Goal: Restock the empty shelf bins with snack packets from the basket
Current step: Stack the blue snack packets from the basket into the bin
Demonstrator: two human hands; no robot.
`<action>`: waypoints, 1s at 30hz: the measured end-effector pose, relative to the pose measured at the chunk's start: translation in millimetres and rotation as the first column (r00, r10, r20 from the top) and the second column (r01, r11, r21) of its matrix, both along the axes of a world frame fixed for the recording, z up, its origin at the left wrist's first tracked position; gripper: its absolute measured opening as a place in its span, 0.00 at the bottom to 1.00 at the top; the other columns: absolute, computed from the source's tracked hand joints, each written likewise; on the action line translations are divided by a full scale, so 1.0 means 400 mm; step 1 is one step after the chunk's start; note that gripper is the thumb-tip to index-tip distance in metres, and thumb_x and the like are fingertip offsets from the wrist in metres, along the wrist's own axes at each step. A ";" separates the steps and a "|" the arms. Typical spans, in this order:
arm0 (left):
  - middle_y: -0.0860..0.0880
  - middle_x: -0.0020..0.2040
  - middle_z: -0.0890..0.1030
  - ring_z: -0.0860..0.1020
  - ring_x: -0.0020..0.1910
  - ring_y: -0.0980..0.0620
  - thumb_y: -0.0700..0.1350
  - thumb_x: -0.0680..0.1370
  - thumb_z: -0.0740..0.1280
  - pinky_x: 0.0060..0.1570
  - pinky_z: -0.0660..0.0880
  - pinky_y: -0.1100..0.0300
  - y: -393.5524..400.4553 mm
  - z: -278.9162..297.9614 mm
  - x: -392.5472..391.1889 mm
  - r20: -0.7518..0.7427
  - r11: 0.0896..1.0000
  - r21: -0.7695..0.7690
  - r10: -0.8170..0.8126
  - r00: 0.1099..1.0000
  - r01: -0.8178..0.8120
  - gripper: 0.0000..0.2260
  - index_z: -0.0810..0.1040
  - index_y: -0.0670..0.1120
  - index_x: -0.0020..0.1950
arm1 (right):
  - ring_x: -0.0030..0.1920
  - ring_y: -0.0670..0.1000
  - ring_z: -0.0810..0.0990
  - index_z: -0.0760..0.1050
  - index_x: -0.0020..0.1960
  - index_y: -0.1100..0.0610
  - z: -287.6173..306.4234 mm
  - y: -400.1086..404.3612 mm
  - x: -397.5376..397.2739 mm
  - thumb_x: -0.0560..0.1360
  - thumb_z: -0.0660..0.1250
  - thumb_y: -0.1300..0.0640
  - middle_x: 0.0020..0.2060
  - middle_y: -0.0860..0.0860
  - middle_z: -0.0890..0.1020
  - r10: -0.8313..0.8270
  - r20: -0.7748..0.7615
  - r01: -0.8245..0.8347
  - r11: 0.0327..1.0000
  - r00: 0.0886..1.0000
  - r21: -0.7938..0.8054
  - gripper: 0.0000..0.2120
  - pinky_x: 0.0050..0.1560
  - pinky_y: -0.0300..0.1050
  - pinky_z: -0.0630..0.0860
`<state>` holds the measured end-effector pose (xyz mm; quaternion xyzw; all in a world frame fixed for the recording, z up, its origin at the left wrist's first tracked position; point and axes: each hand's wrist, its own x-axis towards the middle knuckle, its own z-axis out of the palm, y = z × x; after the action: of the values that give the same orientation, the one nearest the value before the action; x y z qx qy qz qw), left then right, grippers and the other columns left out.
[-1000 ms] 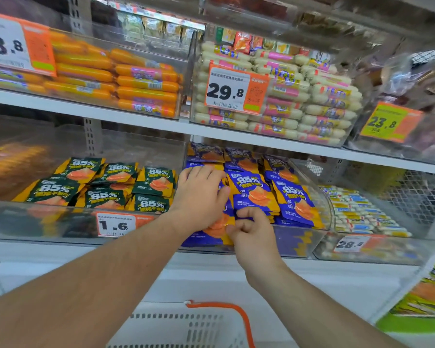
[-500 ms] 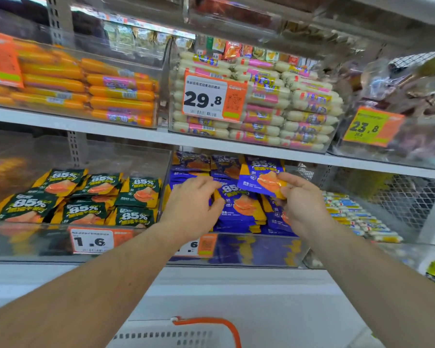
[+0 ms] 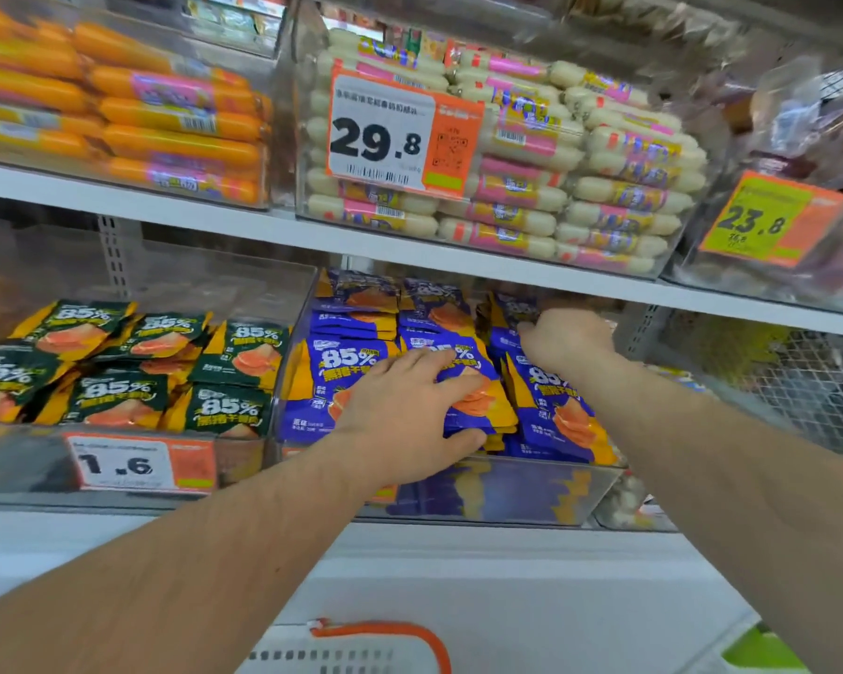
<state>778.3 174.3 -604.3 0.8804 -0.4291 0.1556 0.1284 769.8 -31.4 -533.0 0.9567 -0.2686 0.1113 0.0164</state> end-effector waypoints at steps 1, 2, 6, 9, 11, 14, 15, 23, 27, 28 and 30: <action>0.54 0.78 0.57 0.55 0.77 0.50 0.67 0.77 0.58 0.73 0.54 0.50 0.000 -0.002 -0.001 0.014 1.000 -0.009 -0.003 1.000 0.003 0.28 0.59 0.63 0.75 | 0.51 0.59 0.78 0.76 0.44 0.59 -0.005 0.005 0.006 0.81 0.56 0.42 0.46 0.57 0.79 0.032 -0.004 -0.032 0.999 0.999 -0.007 0.22 0.45 0.46 0.72; 0.53 0.78 0.57 0.55 0.76 0.50 0.67 0.77 0.58 0.73 0.54 0.50 -0.001 -0.003 -0.002 0.024 1.000 -0.018 -0.006 1.000 0.007 0.28 0.60 0.63 0.75 | 0.49 0.58 0.78 0.76 0.47 0.59 -0.011 0.011 0.013 0.80 0.56 0.40 0.45 0.57 0.79 0.062 -0.010 -0.062 0.998 0.998 0.004 0.23 0.45 0.46 0.73; 0.53 0.78 0.58 0.56 0.76 0.49 0.68 0.76 0.57 0.73 0.56 0.50 0.000 -0.011 0.002 0.026 0.999 -0.042 -0.014 1.000 0.015 0.28 0.60 0.63 0.75 | 0.67 0.59 0.71 0.64 0.75 0.53 -0.032 0.021 0.033 0.80 0.57 0.39 0.70 0.56 0.72 0.100 -0.067 -0.090 0.986 0.993 0.138 0.28 0.61 0.48 0.73; 0.53 0.78 0.58 0.55 0.76 0.49 0.68 0.77 0.57 0.73 0.56 0.50 -0.001 -0.011 0.002 0.014 0.999 -0.044 -0.016 1.000 0.017 0.28 0.59 0.63 0.75 | 0.70 0.59 0.68 0.62 0.76 0.52 -0.040 0.012 0.037 0.80 0.57 0.41 0.72 0.55 0.69 0.114 -0.023 -0.109 0.982 0.993 0.157 0.28 0.65 0.49 0.71; 0.53 0.78 0.57 0.55 0.76 0.49 0.68 0.77 0.57 0.73 0.56 0.49 -0.002 -0.009 0.003 0.006 0.999 -0.039 -0.018 1.000 0.018 0.28 0.59 0.63 0.75 | 0.70 0.59 0.69 0.63 0.75 0.52 -0.043 0.008 0.041 0.80 0.57 0.41 0.72 0.55 0.69 0.114 -0.015 -0.110 0.979 0.993 0.171 0.27 0.65 0.49 0.70; 0.53 0.78 0.58 0.56 0.76 0.49 0.67 0.77 0.57 0.74 0.55 0.49 -0.001 -0.004 0.000 0.008 0.999 -0.027 -0.019 1.000 0.019 0.28 0.59 0.63 0.75 | 0.70 0.59 0.69 0.64 0.75 0.52 -0.044 0.001 0.040 0.80 0.56 0.40 0.72 0.55 0.70 0.116 0.004 -0.114 0.971 0.993 0.208 0.27 0.64 0.49 0.70; 0.52 0.78 0.58 0.56 0.76 0.48 0.68 0.77 0.57 0.74 0.54 0.49 0.001 -0.002 -0.002 0.016 1.000 -0.023 -0.017 1.000 0.017 0.28 0.59 0.63 0.75 | 0.71 0.59 0.68 0.63 0.76 0.52 -0.046 0.000 0.039 0.80 0.55 0.39 0.73 0.54 0.69 0.123 0.008 -0.121 0.969 0.992 0.216 0.28 0.65 0.49 0.69; 0.50 0.76 0.63 0.60 0.74 0.47 0.68 0.74 0.59 0.72 0.54 0.49 0.012 0.009 -0.019 0.042 0.999 -0.052 0.001 0.999 0.002 0.31 0.64 0.58 0.75 | 0.70 0.58 0.69 0.65 0.75 0.54 -0.047 0.066 -0.033 0.80 0.58 0.42 0.71 0.56 0.71 0.219 0.168 -0.248 0.953 0.961 0.174 0.27 0.64 0.48 0.69; 0.49 0.62 0.77 0.74 0.62 0.48 0.62 0.71 0.60 0.64 0.64 0.54 0.105 0.027 -0.045 0.146 0.961 -0.271 -0.007 0.989 0.047 0.26 0.77 0.49 0.62 | 0.58 0.55 0.77 0.79 0.59 0.56 -0.040 0.220 -0.068 0.80 0.61 0.49 0.56 0.53 0.81 0.394 0.327 -0.427 0.904 0.859 0.032 0.15 0.52 0.46 0.72; 0.50 0.60 0.78 0.74 0.59 0.48 0.59 0.70 0.62 0.62 0.65 0.54 0.153 0.031 -0.042 0.177 0.952 -0.302 -0.005 0.984 0.059 0.23 0.78 0.48 0.59 | 0.53 0.54 0.77 0.81 0.52 0.56 -0.039 0.272 -0.075 0.79 0.62 0.51 0.50 0.53 0.82 0.436 0.365 -0.469 0.883 0.822 0.000 0.12 0.48 0.46 0.72; 0.50 0.57 0.79 0.75 0.57 0.49 0.56 0.70 0.63 0.59 0.67 0.53 0.267 0.038 -0.023 0.222 0.954 -0.297 0.031 0.975 0.037 0.20 0.79 0.47 0.56 | 0.48 0.53 0.77 0.81 0.45 0.56 -0.033 0.382 -0.081 0.77 0.63 0.55 0.44 0.52 0.81 0.523 0.417 -0.563 0.826 0.744 -0.032 0.09 0.46 0.47 0.72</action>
<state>769.0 281.0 -589.1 0.8270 -0.4138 0.3166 0.2113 737.5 121.6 -546.0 0.9478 0.0194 0.2950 -0.1192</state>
